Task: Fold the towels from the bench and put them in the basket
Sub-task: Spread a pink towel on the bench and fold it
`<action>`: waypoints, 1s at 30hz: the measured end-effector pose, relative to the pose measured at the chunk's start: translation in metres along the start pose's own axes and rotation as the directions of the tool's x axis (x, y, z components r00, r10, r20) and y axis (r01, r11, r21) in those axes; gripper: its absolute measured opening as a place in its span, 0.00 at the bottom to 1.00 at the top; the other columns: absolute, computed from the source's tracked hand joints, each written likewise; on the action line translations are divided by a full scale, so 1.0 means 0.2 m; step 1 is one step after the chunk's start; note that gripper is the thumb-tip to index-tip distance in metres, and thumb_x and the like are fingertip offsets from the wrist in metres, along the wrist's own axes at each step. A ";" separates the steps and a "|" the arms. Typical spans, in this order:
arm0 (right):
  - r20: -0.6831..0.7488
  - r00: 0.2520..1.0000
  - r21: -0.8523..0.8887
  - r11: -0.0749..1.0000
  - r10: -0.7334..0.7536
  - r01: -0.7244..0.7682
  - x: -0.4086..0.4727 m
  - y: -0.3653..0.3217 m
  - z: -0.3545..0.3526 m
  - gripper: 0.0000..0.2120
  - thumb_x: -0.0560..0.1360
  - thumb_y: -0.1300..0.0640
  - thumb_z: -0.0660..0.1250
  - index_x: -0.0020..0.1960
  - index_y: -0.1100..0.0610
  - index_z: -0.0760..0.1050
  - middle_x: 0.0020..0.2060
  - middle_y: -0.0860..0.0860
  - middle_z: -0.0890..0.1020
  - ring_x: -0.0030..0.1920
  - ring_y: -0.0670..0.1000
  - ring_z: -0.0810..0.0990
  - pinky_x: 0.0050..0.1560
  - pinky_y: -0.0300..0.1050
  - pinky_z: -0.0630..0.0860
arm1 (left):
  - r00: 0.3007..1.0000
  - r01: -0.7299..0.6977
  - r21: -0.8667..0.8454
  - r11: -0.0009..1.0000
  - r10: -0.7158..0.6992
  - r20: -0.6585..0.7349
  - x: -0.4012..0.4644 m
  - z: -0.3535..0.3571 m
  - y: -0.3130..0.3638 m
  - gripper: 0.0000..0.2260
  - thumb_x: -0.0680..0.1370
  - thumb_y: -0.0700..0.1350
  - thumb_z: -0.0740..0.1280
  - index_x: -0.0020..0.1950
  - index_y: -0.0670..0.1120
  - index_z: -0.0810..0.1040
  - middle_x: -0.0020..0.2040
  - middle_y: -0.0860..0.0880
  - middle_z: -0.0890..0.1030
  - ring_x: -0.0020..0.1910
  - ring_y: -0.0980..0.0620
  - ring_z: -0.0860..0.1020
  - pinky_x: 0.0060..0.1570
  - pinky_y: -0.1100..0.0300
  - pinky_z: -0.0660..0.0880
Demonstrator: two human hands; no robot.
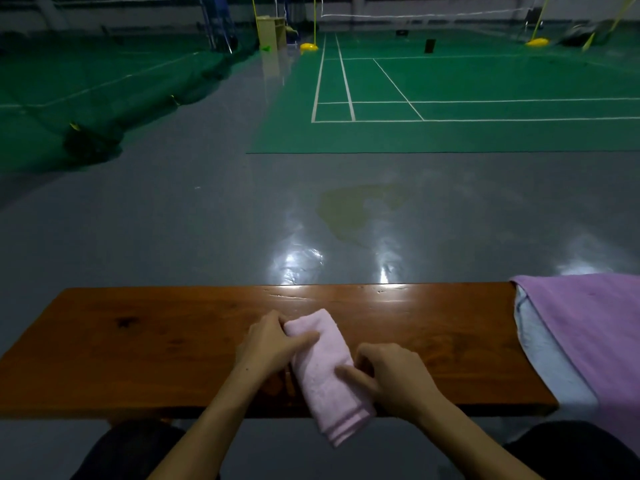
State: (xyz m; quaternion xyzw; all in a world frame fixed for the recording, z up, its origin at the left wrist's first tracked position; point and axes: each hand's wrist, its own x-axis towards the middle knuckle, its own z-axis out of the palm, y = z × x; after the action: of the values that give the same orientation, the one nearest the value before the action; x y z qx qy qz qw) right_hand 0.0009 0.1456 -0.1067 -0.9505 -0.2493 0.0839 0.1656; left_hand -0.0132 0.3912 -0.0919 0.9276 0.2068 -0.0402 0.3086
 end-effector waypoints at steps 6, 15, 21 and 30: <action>-0.072 0.996 0.310 0.950 0.050 -0.025 0.06 0.02 0.04 0.29 0.74 0.20 0.57 0.57 0.41 0.78 0.50 0.39 0.82 0.51 0.41 0.80 0.51 0.44 0.82 | 0.988 -0.113 -0.530 0.840 0.151 0.028 -0.01 -0.01 0.05 0.15 0.69 0.46 0.83 0.48 0.45 0.80 0.43 0.47 0.86 0.43 0.53 0.83 0.41 0.54 0.82; -0.025 1.000 0.774 0.632 -0.002 0.021 0.10 -0.10 -0.04 0.11 0.78 0.50 0.75 0.59 0.50 0.79 0.51 0.47 0.86 0.51 0.48 0.85 0.49 0.47 0.84 | 0.984 -0.168 -0.770 0.616 0.149 -0.096 0.00 -0.15 0.11 0.15 0.73 0.35 0.79 0.55 0.39 0.77 0.47 0.42 0.85 0.45 0.51 0.84 0.41 0.57 0.83; -0.149 0.988 0.677 0.726 -0.029 0.123 0.08 -0.17 -0.04 0.11 0.75 0.54 0.73 0.56 0.49 0.77 0.46 0.46 0.82 0.45 0.52 0.82 0.42 0.54 0.84 | 0.966 -0.259 -0.747 0.612 0.148 -0.214 -0.05 -0.30 0.01 0.15 0.73 0.40 0.81 0.54 0.40 0.78 0.48 0.42 0.86 0.45 0.51 0.85 0.43 0.55 0.84; -0.390 0.911 0.545 0.765 -0.130 0.343 0.10 -0.64 -0.09 0.12 0.77 0.48 0.76 0.58 0.51 0.81 0.47 0.41 0.84 0.45 0.47 0.83 0.40 0.47 0.83 | 0.877 -0.364 -0.712 0.600 -0.035 -0.478 -0.25 -0.65 -0.24 0.15 0.72 0.43 0.81 0.48 0.38 0.78 0.45 0.40 0.85 0.42 0.49 0.84 0.40 0.51 0.85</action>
State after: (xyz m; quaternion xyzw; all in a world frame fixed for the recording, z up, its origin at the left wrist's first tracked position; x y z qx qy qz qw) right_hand -0.0347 0.2546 -0.0455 -0.8082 -0.2975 -0.0232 0.5077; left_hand -0.0854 0.4851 -0.0031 0.6963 0.1784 0.2968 0.6287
